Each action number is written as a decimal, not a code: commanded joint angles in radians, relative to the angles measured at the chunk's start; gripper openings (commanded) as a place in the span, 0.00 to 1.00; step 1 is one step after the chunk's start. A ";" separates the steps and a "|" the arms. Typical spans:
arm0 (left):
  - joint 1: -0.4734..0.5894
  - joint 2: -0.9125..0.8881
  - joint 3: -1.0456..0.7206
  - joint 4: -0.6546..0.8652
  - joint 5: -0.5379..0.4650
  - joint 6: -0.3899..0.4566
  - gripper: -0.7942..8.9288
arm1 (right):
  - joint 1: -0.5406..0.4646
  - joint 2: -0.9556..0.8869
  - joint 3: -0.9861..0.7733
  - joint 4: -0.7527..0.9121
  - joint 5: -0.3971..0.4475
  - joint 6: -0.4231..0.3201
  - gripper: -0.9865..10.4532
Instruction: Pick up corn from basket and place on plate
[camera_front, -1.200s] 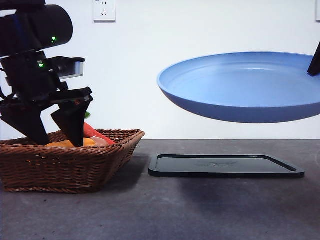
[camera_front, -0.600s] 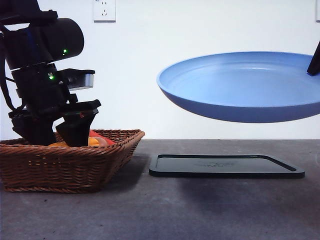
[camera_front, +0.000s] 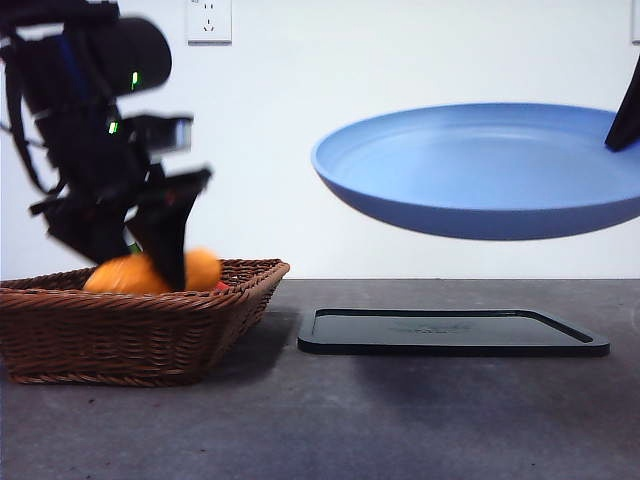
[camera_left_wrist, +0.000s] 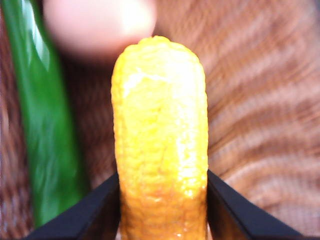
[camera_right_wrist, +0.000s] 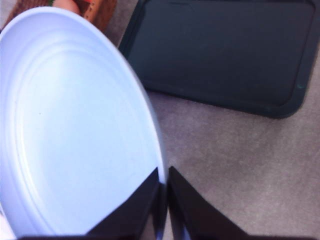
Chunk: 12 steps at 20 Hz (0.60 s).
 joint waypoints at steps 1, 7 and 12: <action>-0.015 -0.039 0.072 -0.004 0.079 -0.034 0.26 | 0.002 0.057 0.023 0.038 -0.003 0.031 0.09; -0.089 -0.110 0.180 -0.005 0.284 -0.060 0.26 | 0.002 0.259 0.023 0.162 -0.020 0.095 0.09; -0.231 -0.080 0.182 0.040 0.298 -0.024 0.26 | 0.002 0.375 0.023 0.274 -0.119 0.161 0.09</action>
